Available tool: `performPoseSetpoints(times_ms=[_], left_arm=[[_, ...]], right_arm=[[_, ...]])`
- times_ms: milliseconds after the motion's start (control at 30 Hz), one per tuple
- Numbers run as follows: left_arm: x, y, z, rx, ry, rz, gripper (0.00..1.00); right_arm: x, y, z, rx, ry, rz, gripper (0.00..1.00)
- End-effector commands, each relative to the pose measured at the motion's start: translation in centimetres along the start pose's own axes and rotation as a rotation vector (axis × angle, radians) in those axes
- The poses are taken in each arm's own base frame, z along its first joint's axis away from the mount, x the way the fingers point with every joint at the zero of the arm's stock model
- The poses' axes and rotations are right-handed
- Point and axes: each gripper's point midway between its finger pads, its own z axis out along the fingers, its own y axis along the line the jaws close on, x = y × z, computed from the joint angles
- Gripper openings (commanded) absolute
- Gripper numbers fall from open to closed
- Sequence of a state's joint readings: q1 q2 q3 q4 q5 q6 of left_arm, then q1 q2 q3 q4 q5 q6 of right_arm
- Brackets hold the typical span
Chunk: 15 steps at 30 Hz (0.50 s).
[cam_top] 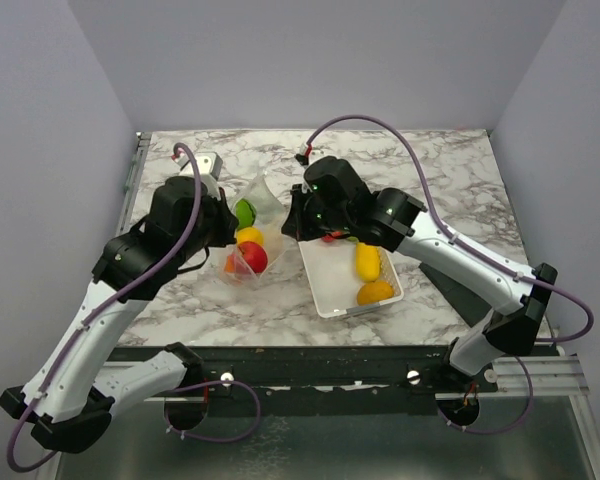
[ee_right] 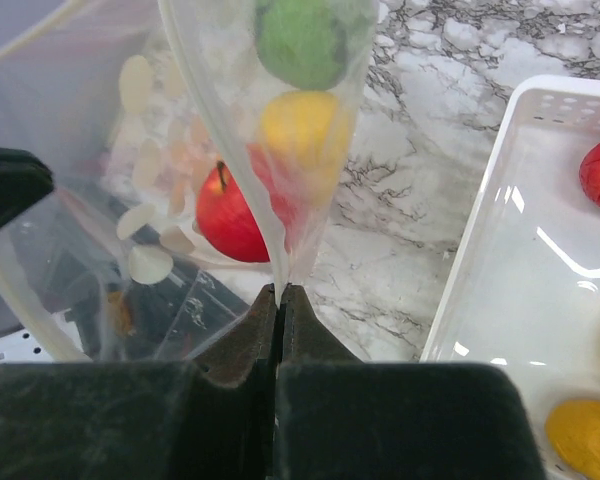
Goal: Place the food in the zip-top bag and seal the zipper
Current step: Adjust the zipper food storage bag at the center of the board.
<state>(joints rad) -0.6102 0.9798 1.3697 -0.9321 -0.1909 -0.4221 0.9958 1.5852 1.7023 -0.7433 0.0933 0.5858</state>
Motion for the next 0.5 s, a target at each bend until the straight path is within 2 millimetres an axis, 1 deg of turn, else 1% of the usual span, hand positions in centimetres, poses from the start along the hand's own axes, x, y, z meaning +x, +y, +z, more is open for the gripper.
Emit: performPoseSetpoints(times_ms=[0, 100, 167, 200, 267, 467], left_arm=[[5.6, 1.4, 3.7, -0.057, 0.152, 0.01, 0.0], [8.4, 1.7, 5.5, -0.059, 0.214, 0.005, 0.0], [9.9, 1.8, 6.2, -0.06, 0.257, 0.003, 0.0], [10.2, 1.7, 6.3, -0.053, 0.267, 0.001, 0.0], [9.6, 1.3, 6.1, -0.035, 0.253, -0.004, 0.0], [5.0, -0.3, 3.6, 0.023, 0.14, -0.015, 0.0]], right_arm=[[3.6, -1.7, 3.4, 0.059, 0.091, -0.01, 0.01], [5.6, -2.2, 4.9, 0.065, 0.152, -0.001, 0.01], [6.1, -2.4, 5.3, 0.069, 0.17, -0.001, 0.01], [6.1, -2.3, 5.2, 0.068, 0.172, -0.001, 0.01], [5.6, -2.2, 4.6, 0.064, 0.154, -0.009, 0.01], [2.6, -1.3, 2.0, 0.052, 0.084, -0.025, 0.01]])
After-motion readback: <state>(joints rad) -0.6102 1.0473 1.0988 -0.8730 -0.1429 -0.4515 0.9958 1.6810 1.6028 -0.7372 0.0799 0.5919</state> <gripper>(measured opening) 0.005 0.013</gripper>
